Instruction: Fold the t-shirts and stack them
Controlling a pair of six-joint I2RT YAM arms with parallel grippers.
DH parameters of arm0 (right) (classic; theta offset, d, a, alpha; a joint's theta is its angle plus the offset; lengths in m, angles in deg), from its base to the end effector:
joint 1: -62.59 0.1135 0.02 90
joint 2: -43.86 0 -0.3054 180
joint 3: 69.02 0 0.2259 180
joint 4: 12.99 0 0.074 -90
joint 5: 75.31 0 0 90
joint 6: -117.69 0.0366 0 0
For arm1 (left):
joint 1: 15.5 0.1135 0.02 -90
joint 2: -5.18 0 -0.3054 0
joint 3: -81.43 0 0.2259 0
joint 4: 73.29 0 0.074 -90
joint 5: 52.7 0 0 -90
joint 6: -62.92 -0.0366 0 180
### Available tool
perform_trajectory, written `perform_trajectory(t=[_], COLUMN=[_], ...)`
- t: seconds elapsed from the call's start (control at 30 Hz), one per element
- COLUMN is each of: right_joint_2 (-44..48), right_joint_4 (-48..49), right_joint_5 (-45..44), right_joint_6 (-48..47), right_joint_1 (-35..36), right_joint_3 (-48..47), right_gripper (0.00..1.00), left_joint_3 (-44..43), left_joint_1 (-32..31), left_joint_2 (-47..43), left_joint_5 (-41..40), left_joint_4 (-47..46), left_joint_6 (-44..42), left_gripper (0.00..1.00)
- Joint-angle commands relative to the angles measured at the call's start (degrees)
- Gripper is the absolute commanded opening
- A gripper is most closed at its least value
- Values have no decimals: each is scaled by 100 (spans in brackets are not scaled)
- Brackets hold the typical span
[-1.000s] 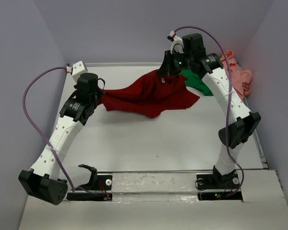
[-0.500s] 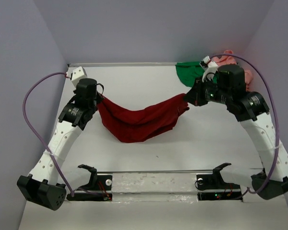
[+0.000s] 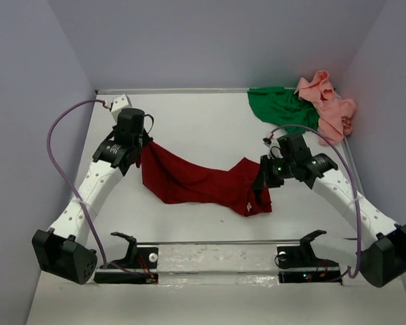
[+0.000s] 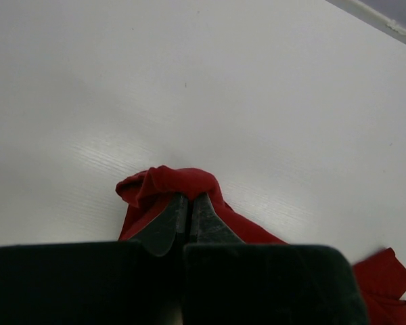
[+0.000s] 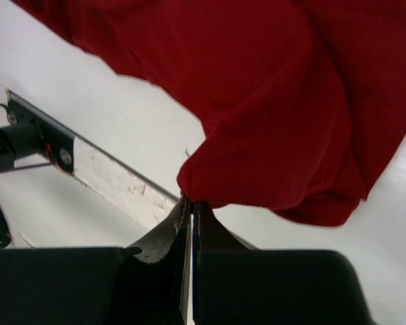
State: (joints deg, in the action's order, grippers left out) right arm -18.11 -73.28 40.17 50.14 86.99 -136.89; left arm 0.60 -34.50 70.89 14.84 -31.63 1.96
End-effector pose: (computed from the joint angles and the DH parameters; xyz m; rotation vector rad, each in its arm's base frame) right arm 0.1424 0.0819 0.3193 -0.2339 2.6061 0.8746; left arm 0.2021 -0.0548 0.4026 -0.4163 1.9553 -0.1396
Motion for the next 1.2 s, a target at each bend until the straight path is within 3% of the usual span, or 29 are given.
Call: perform_trajectory(t=[0.0,0.17,0.2,0.3,0.33,0.43,0.53,0.6,0.7,0.83,1.07,1.1,1.17], right_joint_2=[-1279,-3449,-3775,-4725,-5006,-4992,-4579,-3956,-2939,-1822,-1370,-1431,-1510], right_joint_4=[972,1280,1280,1149,1001,525,446,436,611,762,1015,1069,1122], right_joint_5=[-393,-780,-964,-1106,-1080,-765,-474,-140,245,432,845,845,854], right_joint_6=[-250,-470,-479,-479,-497,-681,-874,-1015,-980,-682,-488,-488,-506], right_joint_1=[-84,-568,-629,-832,-919,-920,-920,-920,-920,-920,-858,-806,-753], right_joint_3=[-930,-2458,-3166,-4646,-5059,-6344,-6714,-6610,-5646,-3792,-717,-495,-169], right_gripper=[0,0,0,0,0,0,0,0,0,0,0,9,41], left_joint_3=[-286,-408,-514,-1496,-2195,-3026,-2845,-2415,-1546,-201,1611,1717,1901], left_joint_1=[11,11,28,221,283,318,327,319,318,318,222,204,195], left_joint_2=[433,1320,1478,2260,2601,2649,1914,1499,620,-233,81,256,450], left_joint_5=[224,190,85,-13,22,-127,-215,-224,-119,478,1699,1779,1911], left_joint_4=[-498,-1113,-1245,-880,-703,-306,-595,-710,-824,-930,-1333,-1386,-1439], left_joint_6=[102,471,550,594,542,340,269,207,330,515,603,560,516], left_gripper=[0,0,0,0,0,0,0,0,0,0,0,0,2])
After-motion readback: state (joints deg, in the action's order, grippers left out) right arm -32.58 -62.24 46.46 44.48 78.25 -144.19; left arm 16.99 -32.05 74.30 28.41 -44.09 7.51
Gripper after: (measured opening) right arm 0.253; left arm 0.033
